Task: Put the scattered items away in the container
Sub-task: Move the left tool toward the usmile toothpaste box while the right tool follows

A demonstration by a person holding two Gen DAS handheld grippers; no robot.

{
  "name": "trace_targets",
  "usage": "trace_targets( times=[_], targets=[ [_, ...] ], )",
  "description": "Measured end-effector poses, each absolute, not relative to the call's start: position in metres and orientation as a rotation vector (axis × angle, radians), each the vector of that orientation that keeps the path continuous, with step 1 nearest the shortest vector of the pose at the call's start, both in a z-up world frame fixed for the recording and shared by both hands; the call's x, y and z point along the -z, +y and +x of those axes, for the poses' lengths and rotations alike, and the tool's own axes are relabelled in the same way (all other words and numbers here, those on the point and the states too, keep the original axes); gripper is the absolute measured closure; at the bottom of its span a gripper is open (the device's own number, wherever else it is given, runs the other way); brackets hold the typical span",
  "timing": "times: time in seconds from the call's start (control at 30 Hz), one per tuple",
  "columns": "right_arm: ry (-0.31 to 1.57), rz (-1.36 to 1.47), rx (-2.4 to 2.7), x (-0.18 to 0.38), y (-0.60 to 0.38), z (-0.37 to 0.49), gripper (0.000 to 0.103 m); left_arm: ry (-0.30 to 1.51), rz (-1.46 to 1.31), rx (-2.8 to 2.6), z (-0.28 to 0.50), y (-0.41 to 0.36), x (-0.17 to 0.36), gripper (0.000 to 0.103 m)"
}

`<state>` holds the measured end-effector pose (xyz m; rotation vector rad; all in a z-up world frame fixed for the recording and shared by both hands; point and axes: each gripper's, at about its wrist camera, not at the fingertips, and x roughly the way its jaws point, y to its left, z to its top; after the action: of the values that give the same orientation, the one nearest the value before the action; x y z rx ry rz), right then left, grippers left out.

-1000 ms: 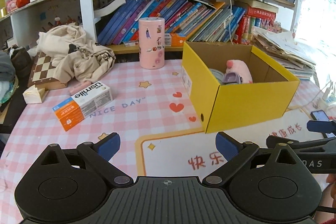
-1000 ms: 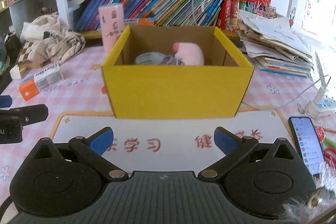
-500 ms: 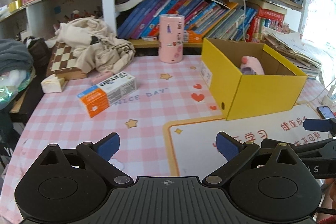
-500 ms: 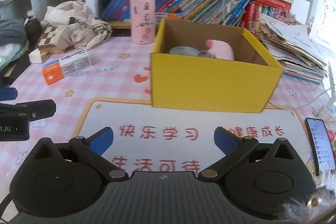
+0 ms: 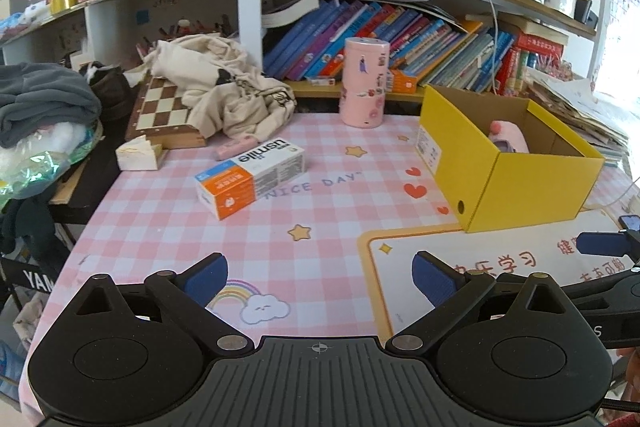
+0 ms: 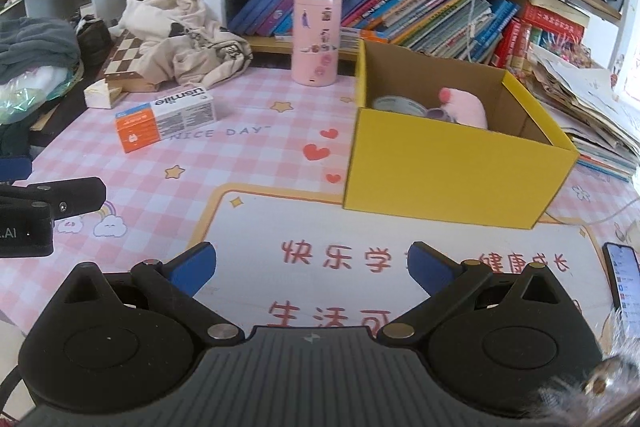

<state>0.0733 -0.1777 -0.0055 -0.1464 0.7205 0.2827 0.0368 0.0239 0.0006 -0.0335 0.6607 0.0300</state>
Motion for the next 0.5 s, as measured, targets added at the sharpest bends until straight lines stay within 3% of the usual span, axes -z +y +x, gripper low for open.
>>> trace_targets(
  times=[0.5],
  targets=[
    [0.711, -0.239, -0.407, 0.005, -0.132, 0.072, 0.0, 0.654, -0.091, -0.106, 0.029, 0.059, 0.002, 0.002]
  ],
)
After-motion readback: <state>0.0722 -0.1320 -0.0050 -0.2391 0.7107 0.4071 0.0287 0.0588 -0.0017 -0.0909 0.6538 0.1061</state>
